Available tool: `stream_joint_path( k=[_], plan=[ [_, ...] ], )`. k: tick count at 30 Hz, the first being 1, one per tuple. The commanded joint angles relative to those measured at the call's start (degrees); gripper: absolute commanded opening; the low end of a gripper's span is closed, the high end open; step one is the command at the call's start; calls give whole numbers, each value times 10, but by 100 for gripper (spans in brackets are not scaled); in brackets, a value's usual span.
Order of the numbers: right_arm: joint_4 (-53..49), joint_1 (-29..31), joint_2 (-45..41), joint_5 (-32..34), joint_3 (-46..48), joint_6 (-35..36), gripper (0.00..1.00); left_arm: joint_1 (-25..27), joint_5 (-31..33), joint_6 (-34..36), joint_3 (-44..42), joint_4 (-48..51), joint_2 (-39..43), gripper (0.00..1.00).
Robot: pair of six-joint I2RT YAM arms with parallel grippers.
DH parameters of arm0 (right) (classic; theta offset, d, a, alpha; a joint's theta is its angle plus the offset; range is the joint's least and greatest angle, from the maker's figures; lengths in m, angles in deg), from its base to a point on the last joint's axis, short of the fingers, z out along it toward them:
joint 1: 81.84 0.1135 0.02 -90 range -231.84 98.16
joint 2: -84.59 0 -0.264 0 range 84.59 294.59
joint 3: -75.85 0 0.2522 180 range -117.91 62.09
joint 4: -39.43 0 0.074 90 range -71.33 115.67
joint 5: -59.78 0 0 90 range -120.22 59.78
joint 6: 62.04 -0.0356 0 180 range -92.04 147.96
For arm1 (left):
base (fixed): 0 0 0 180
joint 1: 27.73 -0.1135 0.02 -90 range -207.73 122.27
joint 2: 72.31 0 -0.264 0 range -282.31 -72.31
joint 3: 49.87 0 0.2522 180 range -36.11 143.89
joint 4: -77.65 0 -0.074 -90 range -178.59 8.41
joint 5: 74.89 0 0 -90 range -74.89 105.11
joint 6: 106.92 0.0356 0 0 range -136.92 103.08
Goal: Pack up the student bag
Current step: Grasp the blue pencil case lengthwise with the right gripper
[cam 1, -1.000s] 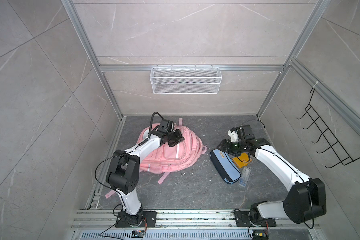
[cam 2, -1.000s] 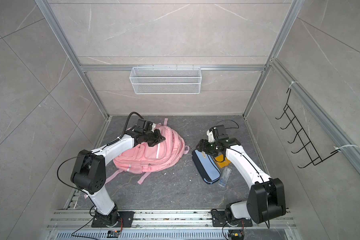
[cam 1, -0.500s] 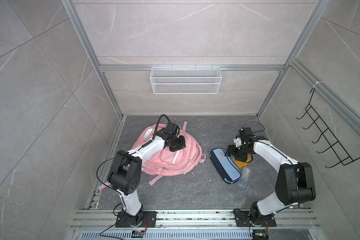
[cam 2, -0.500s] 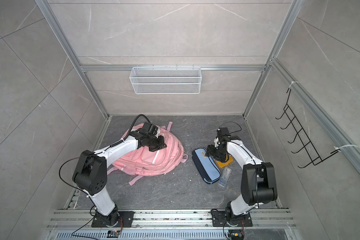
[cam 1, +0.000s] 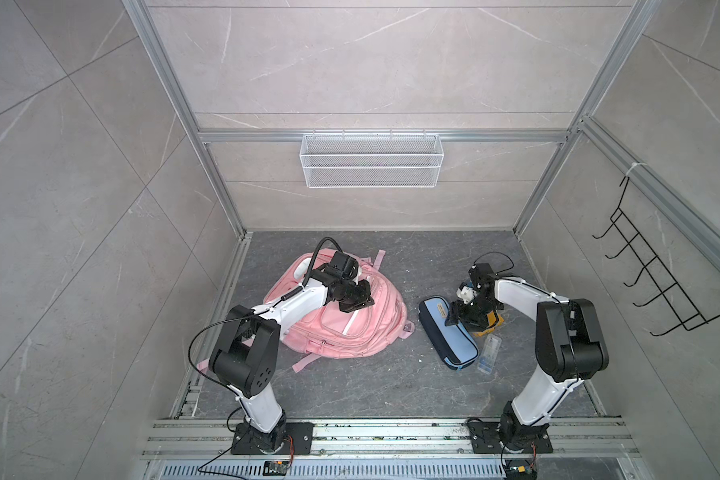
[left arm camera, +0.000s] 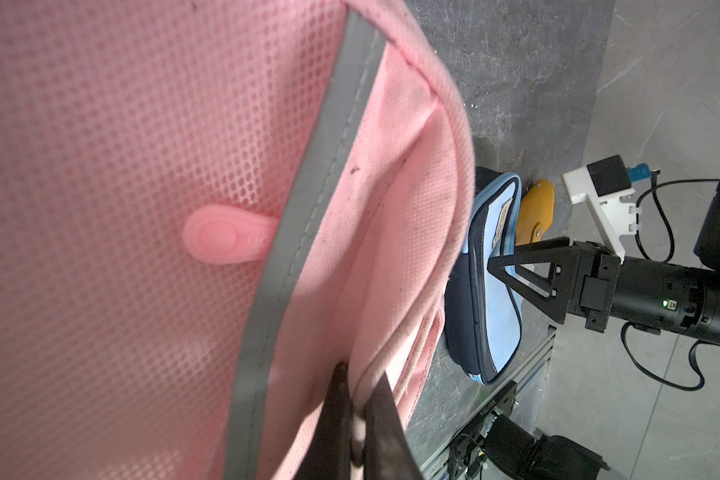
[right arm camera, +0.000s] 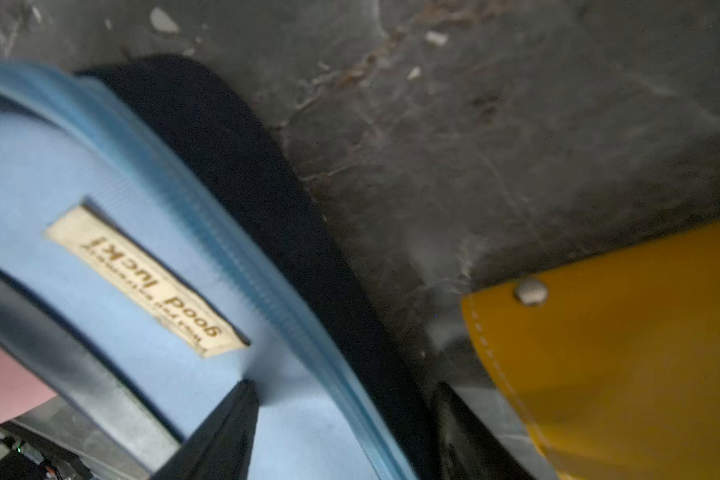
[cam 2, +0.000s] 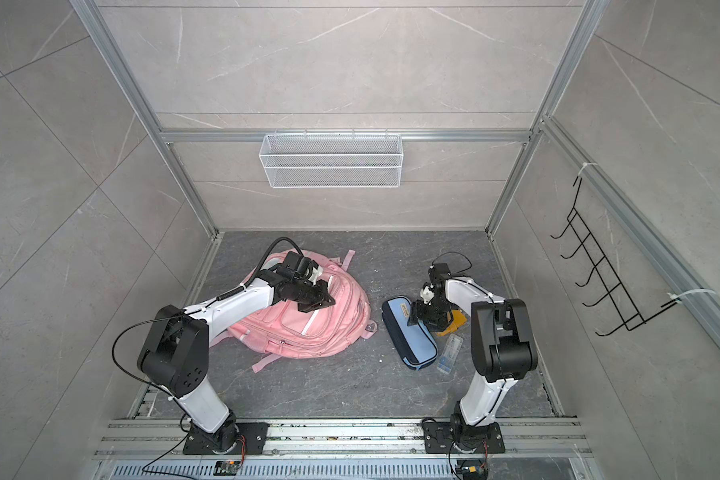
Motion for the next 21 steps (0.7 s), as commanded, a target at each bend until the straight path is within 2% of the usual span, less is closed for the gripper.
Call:
stream_joint_path(
  k=[1,4,12,14,21],
  plan=[
    [0,-1,18,-33,19,11,54,8,-42,10,-4,2,39,0],
    [5,-1,13,-29,26,11,41,7,-41,9,-8,4,46,0],
    [3,-1,1,-60,26,26,22,4,-42,3,-7,1,59,0],
    [20,-1,-24,-85,34,26,15,0,-49,6,-3,0,67,0],
    [79,1,-126,-177,73,4,2,-22,-84,15,9,-9,116,0]
  ],
)
